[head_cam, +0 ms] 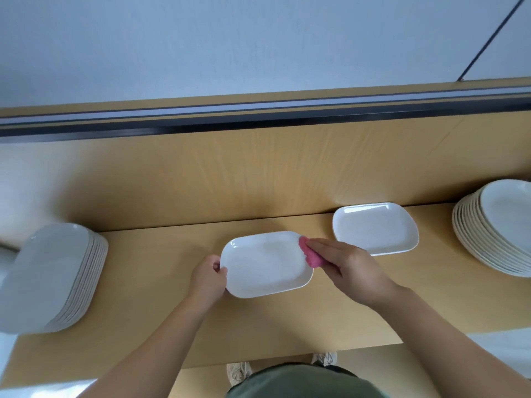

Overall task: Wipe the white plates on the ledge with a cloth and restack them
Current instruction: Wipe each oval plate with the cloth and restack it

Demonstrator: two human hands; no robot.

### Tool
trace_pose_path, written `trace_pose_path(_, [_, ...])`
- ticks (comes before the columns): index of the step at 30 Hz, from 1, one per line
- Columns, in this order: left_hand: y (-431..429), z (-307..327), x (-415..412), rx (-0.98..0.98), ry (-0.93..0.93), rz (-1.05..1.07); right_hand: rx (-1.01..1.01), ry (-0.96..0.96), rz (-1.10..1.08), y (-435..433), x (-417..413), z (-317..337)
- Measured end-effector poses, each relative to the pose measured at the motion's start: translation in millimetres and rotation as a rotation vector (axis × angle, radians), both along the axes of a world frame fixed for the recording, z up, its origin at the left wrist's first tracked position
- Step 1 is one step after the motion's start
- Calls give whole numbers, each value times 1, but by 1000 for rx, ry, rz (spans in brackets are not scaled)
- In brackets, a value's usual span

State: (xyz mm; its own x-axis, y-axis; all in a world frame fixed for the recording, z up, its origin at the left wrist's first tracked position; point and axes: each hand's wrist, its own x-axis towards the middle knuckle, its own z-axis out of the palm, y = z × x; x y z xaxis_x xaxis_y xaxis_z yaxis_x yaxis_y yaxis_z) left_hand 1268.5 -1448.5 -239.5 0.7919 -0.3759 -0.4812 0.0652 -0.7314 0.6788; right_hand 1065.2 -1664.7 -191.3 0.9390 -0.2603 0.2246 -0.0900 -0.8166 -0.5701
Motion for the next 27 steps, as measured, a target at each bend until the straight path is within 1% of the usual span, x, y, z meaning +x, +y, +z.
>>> trace_pose_path(3, [16, -6, 4, 20, 5, -13, 6, -5, 23, 17, 12, 1])
trace_pose_path(8, [26, -11, 5, 15, 29, -23, 11, 40, 28, 34, 24, 2])
trace_pose_path(11, [29, -12, 6, 53, 23, -68, 25, 59, 30, 39, 29, -2])
trace_pose_path(13, [31, -13, 8, 88, -16, -127, 15, 79, 23, 40, 34, -6])
trace_pose_path(16, [33, -14, 12, 135, -123, -234, 6, 99, 17, 42, 45, -10])
trace_pose_path(18, [34, -13, 15, 139, -146, -311, -14, 99, 30, 44, 53, -13])
trace_pose_path(21, [36, -10, 17, 169, -174, -488, -28, 108, 39, 44, 73, -17])
trace_pose_path(22, [38, -10, 17, 172, -176, -530, -48, 115, 40, 43, 79, -21])
trace_pose_path(24, [41, -10, 19, 183, -169, -592, -172, 165, 45, 42, 91, -37])
trace_pose_path(26, [43, -11, 23, 193, -155, -635, -293, 312, 33, 47, 95, -57])
trace_pose_path(27, [43, -11, 25, 198, -150, -652, -306, 378, 29, 53, 95, -64])
